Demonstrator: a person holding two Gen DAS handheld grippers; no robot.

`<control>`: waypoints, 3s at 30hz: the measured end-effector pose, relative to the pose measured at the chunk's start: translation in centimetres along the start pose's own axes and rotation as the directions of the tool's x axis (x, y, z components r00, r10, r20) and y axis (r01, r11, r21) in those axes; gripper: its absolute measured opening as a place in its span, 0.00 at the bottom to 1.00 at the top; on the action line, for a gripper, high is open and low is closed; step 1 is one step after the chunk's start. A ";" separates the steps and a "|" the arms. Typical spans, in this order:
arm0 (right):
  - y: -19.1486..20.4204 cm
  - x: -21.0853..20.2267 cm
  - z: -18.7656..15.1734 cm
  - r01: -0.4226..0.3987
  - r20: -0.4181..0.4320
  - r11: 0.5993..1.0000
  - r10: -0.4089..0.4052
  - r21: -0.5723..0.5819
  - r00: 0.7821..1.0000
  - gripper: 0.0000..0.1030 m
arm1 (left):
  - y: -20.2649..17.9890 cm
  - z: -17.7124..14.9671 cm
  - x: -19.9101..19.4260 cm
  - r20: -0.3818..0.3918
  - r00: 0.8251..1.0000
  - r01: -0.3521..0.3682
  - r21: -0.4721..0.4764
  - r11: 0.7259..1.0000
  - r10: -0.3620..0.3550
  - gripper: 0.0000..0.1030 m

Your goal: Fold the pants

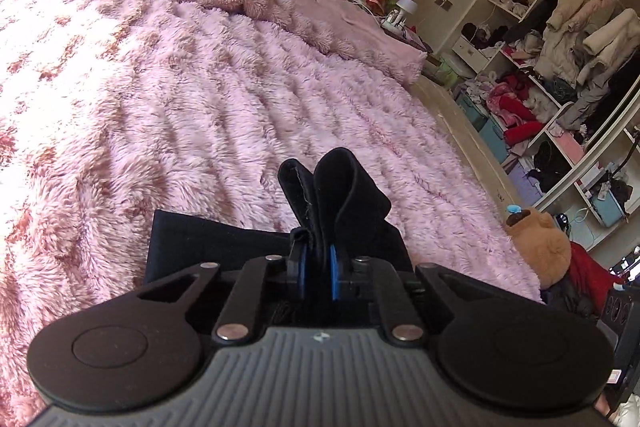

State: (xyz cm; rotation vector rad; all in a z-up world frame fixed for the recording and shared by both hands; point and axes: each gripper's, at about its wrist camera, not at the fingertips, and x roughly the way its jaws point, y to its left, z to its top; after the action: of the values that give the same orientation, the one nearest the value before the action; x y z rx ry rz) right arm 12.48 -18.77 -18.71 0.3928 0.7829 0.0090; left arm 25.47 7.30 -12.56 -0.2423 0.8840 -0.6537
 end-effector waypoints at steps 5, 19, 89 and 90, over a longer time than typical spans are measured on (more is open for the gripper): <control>-0.3 -1.8 -0.6 -0.004 0.013 1.000 0.004 -0.007 1.000 0.14 | 1.7 0.4 -1.3 -0.006 1.000 -0.018 -0.044 0.999 0.018 0.09; 3.1 -1.5 -2.8 -0.073 -0.048 0.993 0.068 -0.094 0.996 0.14 | 11.5 -4.3 1.6 -0.074 0.994 -0.098 -0.271 0.958 0.081 0.10; 3.3 0.6 -9.0 -0.033 -0.254 0.997 0.016 -0.065 0.967 0.08 | 7.4 -6.3 0.8 -0.073 0.971 -0.230 -0.028 0.973 0.227 0.01; 3.1 0.5 -9.4 -0.036 -0.257 0.998 0.019 -0.060 0.966 0.08 | 7.3 -6.3 0.7 -0.079 0.972 -0.225 -0.023 0.974 0.223 0.01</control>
State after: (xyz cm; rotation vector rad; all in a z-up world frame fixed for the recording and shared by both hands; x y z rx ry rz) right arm 6.80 -12.64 -24.03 0.3455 1.0308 0.1126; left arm 24.03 12.99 -20.30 -0.1442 0.9792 -0.4411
